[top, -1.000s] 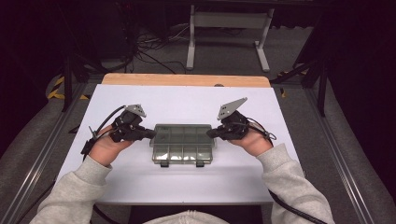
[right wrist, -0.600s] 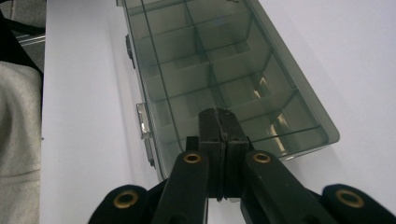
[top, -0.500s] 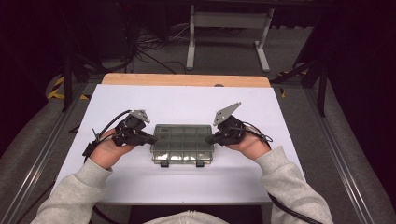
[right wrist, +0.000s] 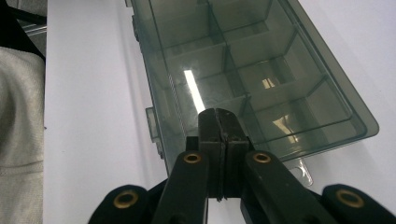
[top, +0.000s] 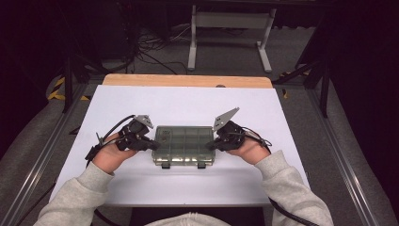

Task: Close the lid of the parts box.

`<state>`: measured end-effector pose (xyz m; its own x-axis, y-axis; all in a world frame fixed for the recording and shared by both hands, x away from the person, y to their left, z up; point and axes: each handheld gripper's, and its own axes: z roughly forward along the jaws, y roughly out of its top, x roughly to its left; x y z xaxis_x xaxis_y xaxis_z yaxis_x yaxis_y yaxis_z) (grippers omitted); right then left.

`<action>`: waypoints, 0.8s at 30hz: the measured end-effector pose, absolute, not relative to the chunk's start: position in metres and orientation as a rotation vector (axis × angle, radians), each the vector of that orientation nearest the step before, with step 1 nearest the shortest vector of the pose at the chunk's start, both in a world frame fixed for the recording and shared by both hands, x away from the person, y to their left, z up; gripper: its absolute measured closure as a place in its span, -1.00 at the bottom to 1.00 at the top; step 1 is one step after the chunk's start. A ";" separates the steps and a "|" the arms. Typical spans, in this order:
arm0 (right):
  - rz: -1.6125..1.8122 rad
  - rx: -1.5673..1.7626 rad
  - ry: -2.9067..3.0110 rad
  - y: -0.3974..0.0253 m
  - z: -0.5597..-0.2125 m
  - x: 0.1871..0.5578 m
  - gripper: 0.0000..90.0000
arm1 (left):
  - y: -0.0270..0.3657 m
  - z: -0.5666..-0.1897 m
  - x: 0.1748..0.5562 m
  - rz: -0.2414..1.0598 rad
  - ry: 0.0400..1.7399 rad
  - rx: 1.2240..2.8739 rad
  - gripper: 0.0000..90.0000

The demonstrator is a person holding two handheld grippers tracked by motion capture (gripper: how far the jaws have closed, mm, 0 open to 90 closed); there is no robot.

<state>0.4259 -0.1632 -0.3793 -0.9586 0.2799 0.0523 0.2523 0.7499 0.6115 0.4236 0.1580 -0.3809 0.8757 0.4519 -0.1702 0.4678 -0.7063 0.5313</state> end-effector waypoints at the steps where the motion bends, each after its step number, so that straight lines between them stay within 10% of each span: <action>1: 1.002 0.443 2.900 -0.163 -0.380 0.426 1.00 | 0.158 -0.382 0.423 -0.039 0.663 2.471 0.97; 24: 0.977 0.444 2.926 -0.158 -0.390 0.423 1.00 | 0.152 -0.390 0.422 -0.061 0.652 2.499 0.97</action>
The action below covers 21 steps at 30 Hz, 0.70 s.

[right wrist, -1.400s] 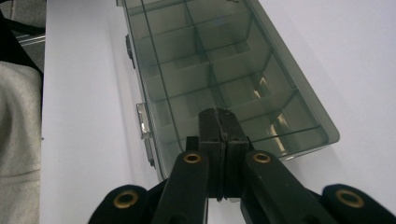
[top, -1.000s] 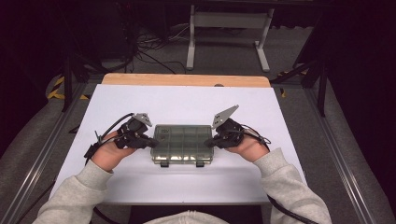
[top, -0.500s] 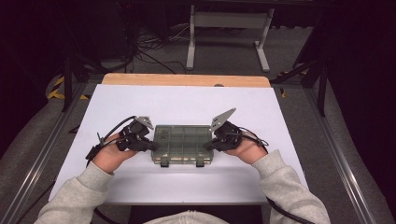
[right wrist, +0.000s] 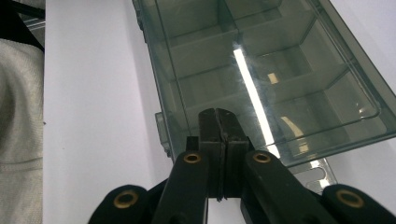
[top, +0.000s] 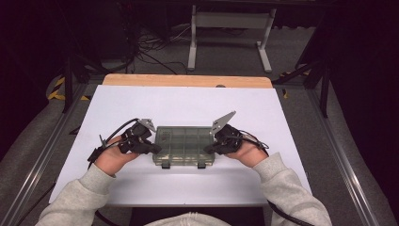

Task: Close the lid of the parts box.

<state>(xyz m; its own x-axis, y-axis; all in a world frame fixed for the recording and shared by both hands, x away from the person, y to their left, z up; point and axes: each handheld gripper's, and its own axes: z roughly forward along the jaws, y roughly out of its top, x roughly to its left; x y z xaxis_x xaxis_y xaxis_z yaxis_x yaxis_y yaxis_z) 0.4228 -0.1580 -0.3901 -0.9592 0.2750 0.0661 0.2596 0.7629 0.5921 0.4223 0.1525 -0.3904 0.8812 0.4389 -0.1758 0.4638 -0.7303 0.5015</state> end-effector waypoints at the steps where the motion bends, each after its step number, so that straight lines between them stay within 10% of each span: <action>1: 0.975 0.445 2.923 -0.158 -0.390 0.422 1.00 | 0.152 -0.390 0.422 -0.064 0.654 2.499 0.97; 21: 1.011 0.518 2.870 -0.158 -0.396 0.416 1.00 | 0.150 -0.396 0.420 -0.120 0.652 2.453 1.00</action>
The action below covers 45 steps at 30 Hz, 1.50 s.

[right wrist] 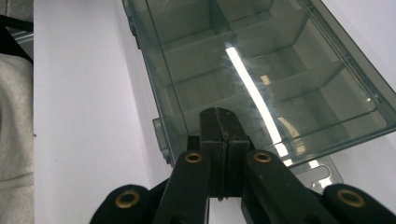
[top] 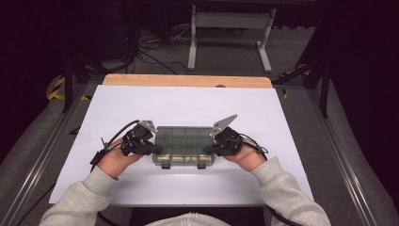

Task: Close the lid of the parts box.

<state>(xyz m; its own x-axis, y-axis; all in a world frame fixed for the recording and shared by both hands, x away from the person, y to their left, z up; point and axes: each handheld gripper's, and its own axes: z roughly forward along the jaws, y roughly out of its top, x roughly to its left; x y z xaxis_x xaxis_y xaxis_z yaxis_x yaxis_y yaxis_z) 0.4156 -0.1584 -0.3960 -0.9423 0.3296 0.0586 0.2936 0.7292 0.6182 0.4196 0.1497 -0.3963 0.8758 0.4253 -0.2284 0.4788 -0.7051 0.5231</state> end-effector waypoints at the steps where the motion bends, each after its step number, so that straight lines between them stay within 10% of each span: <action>1: 1.046 0.512 2.900 -0.158 -0.397 0.416 1.00 | 0.150 -0.397 0.420 -0.130 0.657 2.438 1.00; 26: 1.039 0.523 2.821 -0.161 -0.395 0.412 0.94 | 0.149 -0.400 0.417 -0.081 0.630 2.437 0.87; 45: 1.248 0.551 2.625 -0.182 -0.370 0.405 -0.24 | 0.179 -0.386 0.406 -0.052 0.667 2.200 -0.22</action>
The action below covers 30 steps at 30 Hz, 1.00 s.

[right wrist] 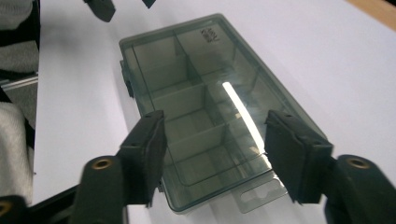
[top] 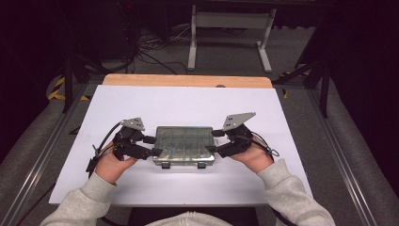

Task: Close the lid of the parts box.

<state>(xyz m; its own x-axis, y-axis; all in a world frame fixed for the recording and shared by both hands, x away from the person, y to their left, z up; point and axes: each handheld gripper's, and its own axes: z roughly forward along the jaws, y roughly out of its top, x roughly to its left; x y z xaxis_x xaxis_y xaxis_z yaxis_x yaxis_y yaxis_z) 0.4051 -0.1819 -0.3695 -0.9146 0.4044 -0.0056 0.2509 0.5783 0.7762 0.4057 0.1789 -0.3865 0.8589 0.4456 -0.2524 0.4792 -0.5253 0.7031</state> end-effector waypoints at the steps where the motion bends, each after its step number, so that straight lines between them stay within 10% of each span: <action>1: 1.258 0.548 2.610 -0.184 -0.369 0.405 -0.28 | 0.181 -0.388 0.406 -0.067 0.671 2.187 -0.27; 30: 1.539 0.584 2.256 -0.238 -0.372 0.384 -0.78 | 0.229 -0.407 0.377 0.158 0.601 1.834 -0.99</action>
<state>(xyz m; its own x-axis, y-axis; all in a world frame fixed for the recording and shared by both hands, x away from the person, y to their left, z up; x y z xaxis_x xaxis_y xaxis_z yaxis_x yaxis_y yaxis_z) 0.3840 -0.2377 -0.3721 -0.8548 0.5163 -0.0528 0.1391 0.3259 0.9351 0.3772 0.2292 -0.4065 0.8604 0.4748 -0.1851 0.3226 -0.2263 0.9191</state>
